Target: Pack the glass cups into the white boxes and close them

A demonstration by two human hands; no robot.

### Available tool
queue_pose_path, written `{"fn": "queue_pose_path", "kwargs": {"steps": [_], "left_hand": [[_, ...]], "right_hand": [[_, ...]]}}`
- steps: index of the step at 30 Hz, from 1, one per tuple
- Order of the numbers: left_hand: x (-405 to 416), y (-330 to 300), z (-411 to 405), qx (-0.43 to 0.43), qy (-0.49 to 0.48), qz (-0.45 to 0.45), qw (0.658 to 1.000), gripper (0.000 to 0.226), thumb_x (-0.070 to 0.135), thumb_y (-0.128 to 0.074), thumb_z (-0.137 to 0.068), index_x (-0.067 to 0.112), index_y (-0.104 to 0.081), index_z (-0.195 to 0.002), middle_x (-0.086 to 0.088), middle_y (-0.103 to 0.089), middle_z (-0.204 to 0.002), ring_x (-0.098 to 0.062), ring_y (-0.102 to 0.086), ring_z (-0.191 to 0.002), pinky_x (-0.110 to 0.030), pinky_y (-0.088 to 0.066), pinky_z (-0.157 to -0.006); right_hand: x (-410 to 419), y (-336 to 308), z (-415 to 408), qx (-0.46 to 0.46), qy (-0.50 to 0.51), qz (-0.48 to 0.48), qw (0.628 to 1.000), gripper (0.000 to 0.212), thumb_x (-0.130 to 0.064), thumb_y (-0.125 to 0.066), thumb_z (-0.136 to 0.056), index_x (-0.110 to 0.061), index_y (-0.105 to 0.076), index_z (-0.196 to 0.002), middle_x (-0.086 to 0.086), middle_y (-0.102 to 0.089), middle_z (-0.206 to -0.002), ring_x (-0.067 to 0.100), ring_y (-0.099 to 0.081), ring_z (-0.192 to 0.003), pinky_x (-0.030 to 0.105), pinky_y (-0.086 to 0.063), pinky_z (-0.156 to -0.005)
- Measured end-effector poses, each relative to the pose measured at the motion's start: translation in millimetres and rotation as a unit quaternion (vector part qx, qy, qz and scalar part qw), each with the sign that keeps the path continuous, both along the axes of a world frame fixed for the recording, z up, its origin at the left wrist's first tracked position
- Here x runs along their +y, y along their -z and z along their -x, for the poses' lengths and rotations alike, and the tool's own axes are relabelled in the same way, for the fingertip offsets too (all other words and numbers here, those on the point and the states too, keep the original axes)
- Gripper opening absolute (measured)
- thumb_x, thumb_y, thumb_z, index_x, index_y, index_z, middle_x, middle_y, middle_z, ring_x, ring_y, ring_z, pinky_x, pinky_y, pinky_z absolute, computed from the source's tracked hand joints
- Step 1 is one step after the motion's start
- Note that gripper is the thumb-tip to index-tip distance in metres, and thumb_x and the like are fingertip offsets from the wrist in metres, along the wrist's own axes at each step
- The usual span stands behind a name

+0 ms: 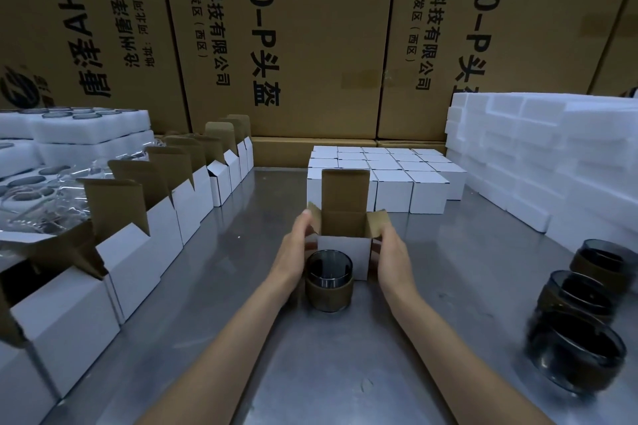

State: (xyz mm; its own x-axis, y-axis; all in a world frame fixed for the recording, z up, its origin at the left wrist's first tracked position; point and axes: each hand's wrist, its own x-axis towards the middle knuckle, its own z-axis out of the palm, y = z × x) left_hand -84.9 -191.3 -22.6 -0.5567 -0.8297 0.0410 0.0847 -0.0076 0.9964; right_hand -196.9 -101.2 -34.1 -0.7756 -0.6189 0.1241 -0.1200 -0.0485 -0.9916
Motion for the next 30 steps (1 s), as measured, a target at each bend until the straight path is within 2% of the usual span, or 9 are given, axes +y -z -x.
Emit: {"fn": "queue_pose_path", "kwargs": {"steps": [3, 6, 9, 13, 15, 17, 21, 26, 30], "left_hand": [[-5.6, 5.7, 0.9, 0.018, -0.032, -0.027, 0.999, 0.032, 0.037, -0.037, -0.099, 0.018, -0.061, -0.090, 0.004, -0.069, -0.082, -0.006, -0.066, -0.079, -0.021, -0.049, -0.065], [-11.7, 8.3, 0.5, 0.043, -0.021, -0.026, 0.998, 0.025, 0.035, -0.039, -0.100, 0.034, -0.056, -0.119, 0.004, -0.066, -0.104, -0.009, -0.064, -0.092, -0.026, -0.050, -0.075], [-14.0, 8.2, 0.6, 0.077, 0.001, -0.038, 0.996, 0.035, 0.031, -0.039, -0.101, 0.031, -0.048, -0.135, -0.001, -0.064, -0.119, -0.017, -0.061, -0.109, -0.034, -0.048, -0.095], [-15.7, 7.8, 1.6, 0.084, 0.048, -0.026, 0.995, 0.048, 0.034, -0.038, -0.099, 0.020, -0.039, -0.146, -0.010, -0.050, -0.142, -0.028, -0.047, -0.130, -0.044, -0.032, -0.114], [-13.0, 7.3, 0.5, 0.081, 0.057, -0.020, 0.995, 0.059, 0.042, -0.047, -0.093, 0.020, -0.037, -0.147, -0.009, -0.046, -0.145, -0.027, -0.044, -0.133, -0.046, -0.029, -0.115], [-11.2, 7.0, -0.2, 0.089, 0.066, -0.017, 0.994, 0.070, 0.046, -0.054, -0.085, 0.018, -0.036, -0.147, -0.012, -0.042, -0.148, -0.028, -0.041, -0.136, -0.044, -0.028, -0.116], [-10.4, 6.1, -1.4, 0.098, 0.090, 0.001, 0.991, 0.077, 0.054, -0.056, -0.076, 0.024, -0.038, -0.145, -0.004, -0.043, -0.148, -0.024, -0.039, -0.137, -0.039, -0.031, -0.112], [-8.9, 11.6, 0.9, 0.084, 0.111, 0.042, 0.989, 0.088, 0.035, -0.075, -0.070, 0.022, -0.032, -0.146, -0.002, -0.057, -0.135, -0.016, -0.056, -0.123, -0.037, -0.040, -0.109], [-10.3, 10.4, 1.9, 0.104, 0.106, 0.022, 0.989, 0.064, 0.020, -0.069, -0.077, 0.017, -0.046, -0.136, -0.002, -0.066, -0.121, -0.015, -0.063, -0.110, -0.029, -0.049, -0.097]], "right_hand": [[1.3, -2.0, 3.3, -0.009, 0.019, 0.015, 1.000, 0.026, -0.024, -0.030, -0.096, -0.014, -0.046, -0.078, 0.024, -0.056, -0.092, 0.029, -0.054, -0.089, 0.039, -0.042, -0.080], [4.8, -6.2, 3.6, -0.044, -0.014, 0.048, 0.998, 0.024, -0.022, -0.033, -0.101, -0.017, -0.056, -0.106, 0.012, -0.061, -0.106, 0.023, -0.058, -0.099, 0.040, -0.046, -0.085], [9.9, -7.9, 1.2, -0.065, -0.027, 0.047, 0.996, 0.040, -0.035, -0.039, -0.101, -0.022, -0.037, -0.139, 0.003, -0.054, -0.123, 0.019, -0.054, -0.113, 0.041, -0.043, -0.100], [23.5, -14.0, -6.5, 0.106, 0.040, 0.063, 0.992, 0.047, -0.044, -0.050, -0.094, -0.024, -0.038, -0.135, -0.005, -0.041, -0.129, 0.014, -0.042, -0.123, 0.023, -0.032, -0.098], [35.1, -25.6, -15.8, 0.334, 0.065, 0.088, 0.936, 0.031, -0.046, -0.051, -0.087, -0.025, -0.052, -0.110, -0.008, -0.045, -0.110, 0.011, -0.043, -0.109, 0.015, -0.031, -0.090], [42.0, -31.6, -23.7, 0.547, 0.037, 0.080, 0.832, 0.027, -0.048, -0.053, -0.083, -0.021, -0.058, -0.083, -0.006, -0.050, -0.094, 0.014, -0.043, -0.096, 0.022, -0.034, -0.084], [40.2, -25.7, -45.7, 0.712, -0.017, -0.006, 0.702, 0.037, -0.055, -0.056, -0.080, -0.019, -0.054, -0.071, -0.004, -0.054, -0.083, 0.020, -0.049, -0.086, 0.036, -0.036, -0.078], [36.5, -19.1, -49.0, 0.708, 0.003, 0.011, 0.706, 0.021, -0.034, -0.057, -0.081, -0.016, -0.055, -0.070, -0.003, -0.057, -0.079, 0.023, -0.053, -0.082, 0.034, -0.035, -0.077], [37.2, -21.4, -51.3, 0.668, 0.046, 0.048, 0.741, 0.020, -0.029, -0.051, -0.086, -0.014, -0.054, -0.073, -0.001, -0.057, -0.083, 0.022, -0.049, -0.086, 0.033, -0.031, -0.080]]}}
